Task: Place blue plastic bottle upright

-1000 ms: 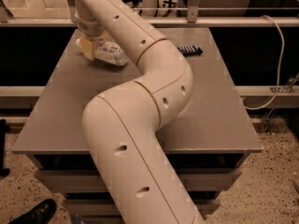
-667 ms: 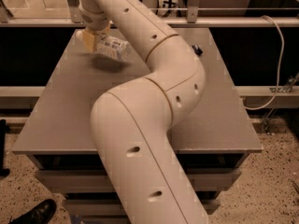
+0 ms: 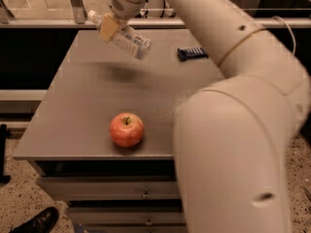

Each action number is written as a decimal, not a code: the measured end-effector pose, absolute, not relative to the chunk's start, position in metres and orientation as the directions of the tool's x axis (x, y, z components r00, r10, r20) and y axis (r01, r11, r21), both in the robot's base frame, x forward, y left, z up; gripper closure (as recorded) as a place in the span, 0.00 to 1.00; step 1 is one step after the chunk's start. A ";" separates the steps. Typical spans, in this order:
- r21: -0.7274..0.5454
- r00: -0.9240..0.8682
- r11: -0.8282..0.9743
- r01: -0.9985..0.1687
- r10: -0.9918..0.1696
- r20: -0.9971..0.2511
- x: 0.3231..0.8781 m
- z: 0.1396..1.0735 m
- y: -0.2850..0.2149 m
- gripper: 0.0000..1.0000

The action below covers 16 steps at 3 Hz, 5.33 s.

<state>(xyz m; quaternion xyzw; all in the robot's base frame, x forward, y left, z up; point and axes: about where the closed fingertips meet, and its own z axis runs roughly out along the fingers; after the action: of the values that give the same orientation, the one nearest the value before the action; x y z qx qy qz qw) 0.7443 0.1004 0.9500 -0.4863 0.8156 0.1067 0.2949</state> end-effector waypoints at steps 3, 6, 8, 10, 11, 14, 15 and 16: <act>-0.096 -0.113 0.386 -0.917 -0.484 -0.868 0.659 0.950 0.075 1.00; -0.070 -0.110 0.447 -0.892 -0.365 -0.924 0.663 0.961 0.028 1.00; -0.053 -0.069 0.472 -0.880 -0.237 -0.969 0.664 0.988 -0.010 1.00; -0.042 -0.017 0.454 -0.890 -0.125 -0.992 0.651 1.003 -0.034 1.00; -0.047 0.011 0.431 -0.901 -0.085 -0.996 0.643 0.999 -0.045 1.00; -0.097 0.115 0.354 -0.930 0.031 -0.993 0.624 0.962 -0.077 1.00; -0.097 0.135 0.359 -0.928 0.081 -0.988 0.622 0.951 -0.087 1.00; -0.087 0.133 0.350 -0.932 0.108 -0.985 0.623 0.941 -0.089 0.83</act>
Offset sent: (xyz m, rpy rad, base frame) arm -0.0921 -0.1555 -0.0133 0.5539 -0.2837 0.0456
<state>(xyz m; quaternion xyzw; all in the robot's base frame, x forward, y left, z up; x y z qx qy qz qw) 0.6232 -0.0892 0.9409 -0.3984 0.5171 0.4075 0.6386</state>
